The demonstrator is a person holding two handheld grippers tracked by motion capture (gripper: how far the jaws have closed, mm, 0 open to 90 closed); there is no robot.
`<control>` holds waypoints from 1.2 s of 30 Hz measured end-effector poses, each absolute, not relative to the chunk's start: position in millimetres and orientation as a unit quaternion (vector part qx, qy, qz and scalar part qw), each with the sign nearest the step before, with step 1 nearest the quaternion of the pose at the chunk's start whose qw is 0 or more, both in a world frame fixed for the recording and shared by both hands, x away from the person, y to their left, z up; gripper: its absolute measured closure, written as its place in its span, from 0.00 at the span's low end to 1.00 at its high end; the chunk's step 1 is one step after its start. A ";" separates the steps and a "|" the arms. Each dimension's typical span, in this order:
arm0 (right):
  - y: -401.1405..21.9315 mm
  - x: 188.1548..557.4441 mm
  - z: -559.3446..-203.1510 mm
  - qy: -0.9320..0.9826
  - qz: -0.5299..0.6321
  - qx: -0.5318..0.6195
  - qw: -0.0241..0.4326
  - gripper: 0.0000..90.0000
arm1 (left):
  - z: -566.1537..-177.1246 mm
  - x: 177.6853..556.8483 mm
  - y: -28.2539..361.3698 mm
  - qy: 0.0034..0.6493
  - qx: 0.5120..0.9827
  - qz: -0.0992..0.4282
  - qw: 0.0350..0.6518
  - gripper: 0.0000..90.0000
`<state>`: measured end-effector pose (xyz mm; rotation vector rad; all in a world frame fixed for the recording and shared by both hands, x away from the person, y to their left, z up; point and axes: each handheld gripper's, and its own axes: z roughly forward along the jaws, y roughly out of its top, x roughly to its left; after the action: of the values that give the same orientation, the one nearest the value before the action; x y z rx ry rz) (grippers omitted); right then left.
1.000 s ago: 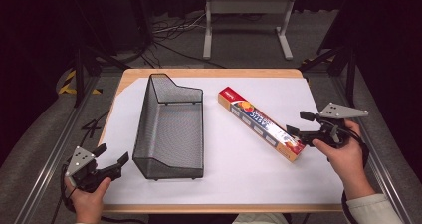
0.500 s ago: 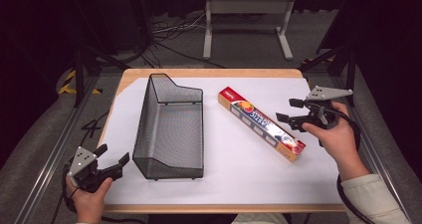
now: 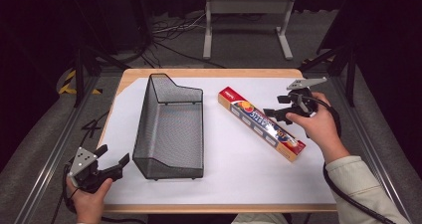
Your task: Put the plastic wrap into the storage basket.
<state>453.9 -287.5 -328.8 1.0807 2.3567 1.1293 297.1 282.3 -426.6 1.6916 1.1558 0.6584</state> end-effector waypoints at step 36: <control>-243.0 494.5 -390.1 0.877 0.269 0.383 0.107 0.15 | -429.8 301.1 281.0 0.470 0.700 0.264 0.468 0.18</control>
<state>494.5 -243.0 -390.1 1.1263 2.5824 0.7910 301.1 281.0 -429.8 1.7173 1.1527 0.6483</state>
